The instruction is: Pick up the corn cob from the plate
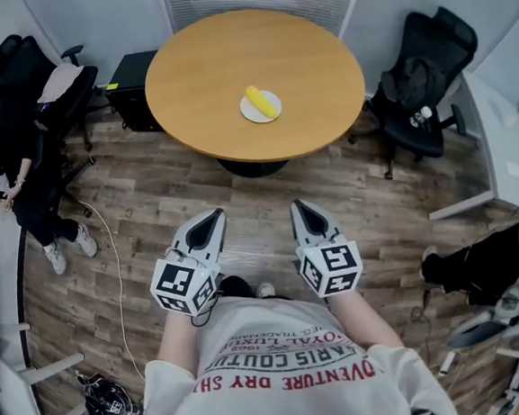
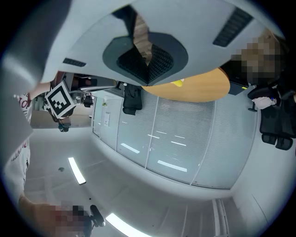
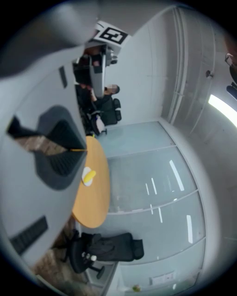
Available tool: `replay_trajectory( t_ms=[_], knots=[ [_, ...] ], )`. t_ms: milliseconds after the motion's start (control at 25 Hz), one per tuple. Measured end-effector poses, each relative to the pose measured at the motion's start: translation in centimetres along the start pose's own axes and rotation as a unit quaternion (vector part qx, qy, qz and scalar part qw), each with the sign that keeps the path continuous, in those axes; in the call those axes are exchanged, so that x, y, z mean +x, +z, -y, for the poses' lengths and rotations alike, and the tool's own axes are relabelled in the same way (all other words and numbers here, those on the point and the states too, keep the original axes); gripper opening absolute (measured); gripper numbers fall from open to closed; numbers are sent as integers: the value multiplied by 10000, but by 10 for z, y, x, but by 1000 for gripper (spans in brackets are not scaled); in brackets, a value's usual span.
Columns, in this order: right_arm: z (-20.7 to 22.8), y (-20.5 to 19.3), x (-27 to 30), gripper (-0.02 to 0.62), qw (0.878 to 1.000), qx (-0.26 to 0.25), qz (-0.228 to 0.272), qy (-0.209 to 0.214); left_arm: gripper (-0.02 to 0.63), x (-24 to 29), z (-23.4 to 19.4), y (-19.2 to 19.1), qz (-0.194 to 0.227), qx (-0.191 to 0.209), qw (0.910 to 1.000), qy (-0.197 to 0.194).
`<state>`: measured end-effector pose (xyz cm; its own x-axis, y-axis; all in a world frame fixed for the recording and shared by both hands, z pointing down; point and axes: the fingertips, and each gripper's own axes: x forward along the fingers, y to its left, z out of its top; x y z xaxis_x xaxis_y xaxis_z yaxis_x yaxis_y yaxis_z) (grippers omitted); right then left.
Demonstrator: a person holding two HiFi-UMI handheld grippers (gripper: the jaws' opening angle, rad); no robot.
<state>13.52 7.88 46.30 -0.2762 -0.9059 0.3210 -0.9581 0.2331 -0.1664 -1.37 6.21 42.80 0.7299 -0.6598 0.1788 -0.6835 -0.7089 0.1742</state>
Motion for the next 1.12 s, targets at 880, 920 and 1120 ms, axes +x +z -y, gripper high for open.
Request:
replay_trajectory(
  t_ms=[880, 920, 1120],
  knots=[
    [116, 89, 224, 29, 9959, 195, 196, -862, 35, 236, -179, 54, -252, 151, 9973, -678],
    [119, 92, 235, 29, 9959, 188, 190, -866, 34, 245, -189, 57, -260, 163, 9972, -680],
    [133, 97, 278, 29, 9959, 143, 28, -895, 35, 281, -221, 65, -208, 177, 9966, -780]
  ],
)
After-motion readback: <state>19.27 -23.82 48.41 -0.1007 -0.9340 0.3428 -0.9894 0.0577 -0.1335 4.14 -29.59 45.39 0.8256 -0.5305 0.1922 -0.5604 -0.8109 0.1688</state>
